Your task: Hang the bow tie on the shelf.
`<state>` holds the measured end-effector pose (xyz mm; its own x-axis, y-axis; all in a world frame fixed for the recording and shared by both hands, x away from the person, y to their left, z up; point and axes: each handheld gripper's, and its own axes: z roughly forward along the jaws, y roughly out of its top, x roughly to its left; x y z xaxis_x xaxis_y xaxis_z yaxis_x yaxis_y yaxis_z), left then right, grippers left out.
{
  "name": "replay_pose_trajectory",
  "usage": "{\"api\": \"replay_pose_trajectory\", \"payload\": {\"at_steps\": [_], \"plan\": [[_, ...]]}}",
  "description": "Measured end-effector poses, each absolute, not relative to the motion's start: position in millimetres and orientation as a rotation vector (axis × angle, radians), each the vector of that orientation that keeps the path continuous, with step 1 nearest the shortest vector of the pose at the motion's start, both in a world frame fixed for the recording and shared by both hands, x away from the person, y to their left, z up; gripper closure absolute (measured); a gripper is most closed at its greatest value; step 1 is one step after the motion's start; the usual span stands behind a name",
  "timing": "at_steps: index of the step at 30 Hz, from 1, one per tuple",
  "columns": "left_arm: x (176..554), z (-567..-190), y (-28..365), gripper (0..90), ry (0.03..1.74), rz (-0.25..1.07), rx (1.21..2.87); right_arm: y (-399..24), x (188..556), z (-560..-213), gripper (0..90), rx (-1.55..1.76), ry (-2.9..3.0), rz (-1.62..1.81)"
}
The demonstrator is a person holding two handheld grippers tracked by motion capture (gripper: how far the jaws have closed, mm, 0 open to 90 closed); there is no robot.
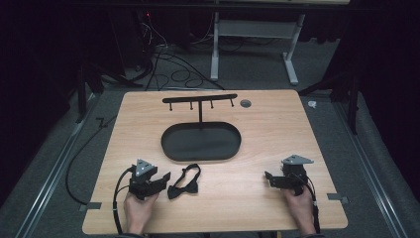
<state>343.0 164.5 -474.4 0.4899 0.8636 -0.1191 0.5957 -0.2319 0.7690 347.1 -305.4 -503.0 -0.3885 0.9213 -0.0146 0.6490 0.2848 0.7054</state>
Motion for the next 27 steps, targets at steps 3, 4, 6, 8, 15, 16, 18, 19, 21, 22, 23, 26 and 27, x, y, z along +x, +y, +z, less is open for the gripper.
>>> {"api": "replay_pose_trajectory", "payload": {"at_steps": [3,4,6,8,15,16,18,19,21,22,23,26,27], "plan": [[345.5,-472.0,155.1,43.1,1.178,0.406,1.952,-305.4,347.0,-503.0,16.0,1.408,2.139,0.871],[346.2,-471.5,152.4,43.1,1.17,0.405,1.958,-305.4,347.0,-503.0,16.0,1.408,2.139,0.871],[348.1,-471.0,148.3,43.1,1.159,0.398,1.967,-305.4,347.0,-503.0,16.0,1.408,2.139,0.871],[350.1,-470.4,145.1,43.1,1.159,0.382,1.972,-305.4,347.1,-503.0,16.0,1.408,2.139,0.871],[358.3,-473.9,132.6,43.5,1.157,0.367,2.003,-305.5,347.0,-503.0,16.0,1.407,2.14,0.872],[359.6,-474.6,131.2,43.9,1.161,0.369,2.006,-305.6,347.1,-503.0,16.0,1.406,2.141,0.872],[361.9,-475.7,128.9,44.3,1.165,0.365,2.009,-305.5,347.0,-503.0,16.0,1.408,2.14,0.872],[363.1,-476.4,127.6,44.4,1.167,0.364,2.009,-305.6,347.1,-503.0,16.0,1.405,2.14,0.872],[365.0,-477.9,125.6,45.4,1.166,0.362,2.011,-305.6,347.1,-503.0,16.0,1.405,2.141,0.872],[366.3,-479.4,124.1,45.9,1.17,0.358,2.013,-305.5,347.1,-503.0,16.0,1.406,2.14,0.872],[367.1,-480.4,123.1,46.4,1.172,0.355,2.012,-305.4,347.1,-502.9,16.0,1.408,2.14,0.872],[369.7,-484.1,118.9,47.4,1.17,0.356,2.028,-305.4,347.0,-502.9,16.0,1.411,2.139,0.872],[370.6,-485.3,117.9,47.8,1.172,0.357,2.033,-305.4,347.0,-502.9,16.0,1.409,2.139,0.872]]}}
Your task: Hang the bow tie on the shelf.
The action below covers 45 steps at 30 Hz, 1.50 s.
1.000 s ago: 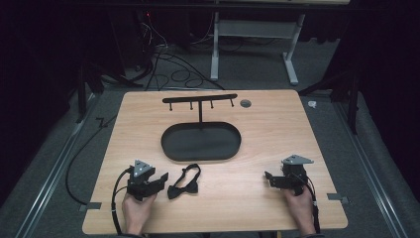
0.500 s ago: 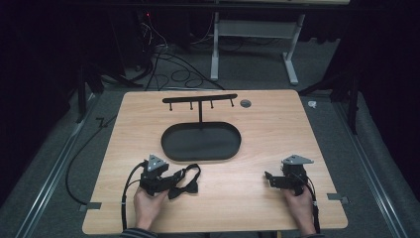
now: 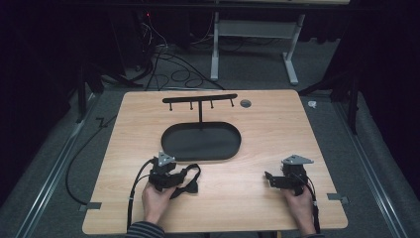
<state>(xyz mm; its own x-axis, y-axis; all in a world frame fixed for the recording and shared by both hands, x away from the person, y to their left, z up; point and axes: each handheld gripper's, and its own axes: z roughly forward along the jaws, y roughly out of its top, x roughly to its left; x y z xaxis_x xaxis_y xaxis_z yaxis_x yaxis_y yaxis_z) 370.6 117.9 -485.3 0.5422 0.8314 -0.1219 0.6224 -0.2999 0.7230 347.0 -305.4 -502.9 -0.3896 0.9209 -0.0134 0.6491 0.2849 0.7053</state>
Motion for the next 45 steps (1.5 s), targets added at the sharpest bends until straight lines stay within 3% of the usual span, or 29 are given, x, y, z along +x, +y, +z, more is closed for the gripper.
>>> {"api": "replay_pose_trajectory", "payload": {"at_steps": [9,16,24,45], "plan": [[373.0,-493.2,110.3,54.3,1.167,0.371,2.073,-305.4,347.1,-502.9,16.0,1.409,2.14,0.873],[372.5,-496.0,107.3,68.6,1.14,0.385,2.113,-305.4,347.0,-502.9,16.0,1.411,2.14,0.873],[371.8,-495.4,108.7,78.5,1.126,0.376,2.127,-305.4,347.0,-503.0,16.0,1.407,2.141,0.872],[353.9,-459.2,116.0,79.0,1.053,0.386,2.023,-305.3,346.8,-503.0,16.0,1.403,2.144,0.872]]}}
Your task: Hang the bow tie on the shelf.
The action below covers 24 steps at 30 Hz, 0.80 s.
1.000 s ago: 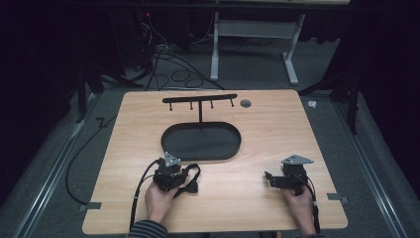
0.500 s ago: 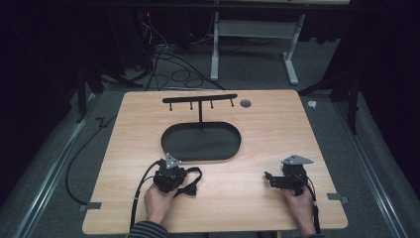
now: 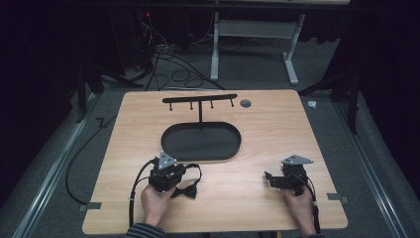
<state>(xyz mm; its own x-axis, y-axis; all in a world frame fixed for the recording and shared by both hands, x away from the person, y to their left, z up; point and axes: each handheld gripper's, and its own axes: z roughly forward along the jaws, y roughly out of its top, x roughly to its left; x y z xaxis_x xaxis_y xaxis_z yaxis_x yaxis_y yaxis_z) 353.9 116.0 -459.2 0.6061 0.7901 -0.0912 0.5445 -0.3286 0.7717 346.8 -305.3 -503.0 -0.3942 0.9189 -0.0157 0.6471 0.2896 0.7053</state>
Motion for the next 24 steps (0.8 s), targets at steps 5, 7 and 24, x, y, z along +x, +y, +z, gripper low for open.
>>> {"api": "replay_pose_trajectory", "payload": {"at_steps": [5,7,24], "plan": [[352.1,-447.0,117.5,79.0,1.033,0.399,1.993,-305.3,346.8,-503.0,16.0,1.403,2.144,0.873],[351.6,-442.9,118.4,79.0,1.028,0.394,1.979,-305.4,346.8,-503.0,16.0,1.403,2.144,0.873],[352.5,-403.3,123.2,79.0,0.968,0.454,1.929,-305.4,346.8,-503.0,16.0,1.403,2.144,0.873]]}}
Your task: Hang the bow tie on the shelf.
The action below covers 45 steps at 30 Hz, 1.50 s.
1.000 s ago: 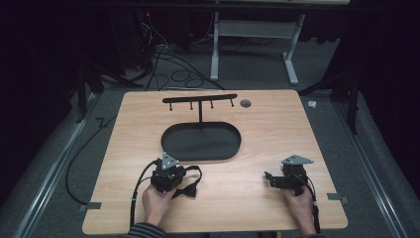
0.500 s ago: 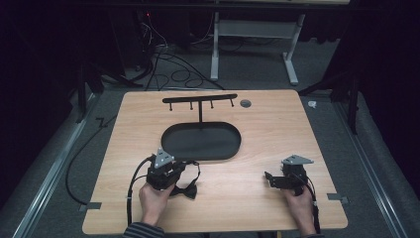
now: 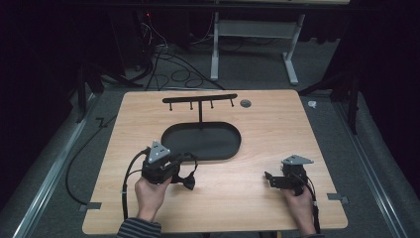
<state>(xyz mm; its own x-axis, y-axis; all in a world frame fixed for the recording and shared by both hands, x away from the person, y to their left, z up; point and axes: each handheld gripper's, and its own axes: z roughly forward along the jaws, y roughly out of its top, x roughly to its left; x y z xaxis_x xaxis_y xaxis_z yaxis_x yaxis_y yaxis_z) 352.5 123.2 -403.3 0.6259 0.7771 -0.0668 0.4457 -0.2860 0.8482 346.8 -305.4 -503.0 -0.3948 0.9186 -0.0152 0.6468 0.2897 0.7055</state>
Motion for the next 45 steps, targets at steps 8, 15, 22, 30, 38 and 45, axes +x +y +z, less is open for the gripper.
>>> {"api": "replay_pose_trajectory", "payload": {"at_steps": [8,15,22,30,38,45], "plan": [[359.1,-389.7,120.5,79.1,0.951,0.442,1.909,-305.3,346.7,-503.0,16.0,1.405,2.144,0.872],[367.4,-381.4,117.8,79.2,0.942,0.435,1.898,-305.4,346.8,-503.0,16.0,1.403,2.145,0.873],[376.4,-376.0,116.4,79.1,0.943,0.385,1.895,-305.4,346.7,-503.0,16.0,1.405,2.144,0.873],[385.8,-368.4,116.5,79.0,0.949,0.362,1.885,-305.2,346.6,-502.8,16.0,1.408,2.144,0.875],[394.7,-359.1,112.2,79.0,0.944,0.398,1.899,-305.4,346.7,-502.9,16.0,1.405,2.145,0.874],[404.9,-355.7,110.5,79.1,0.956,0.404,1.892,-305.3,346.6,-502.9,16.0,1.406,2.145,0.874]]}}
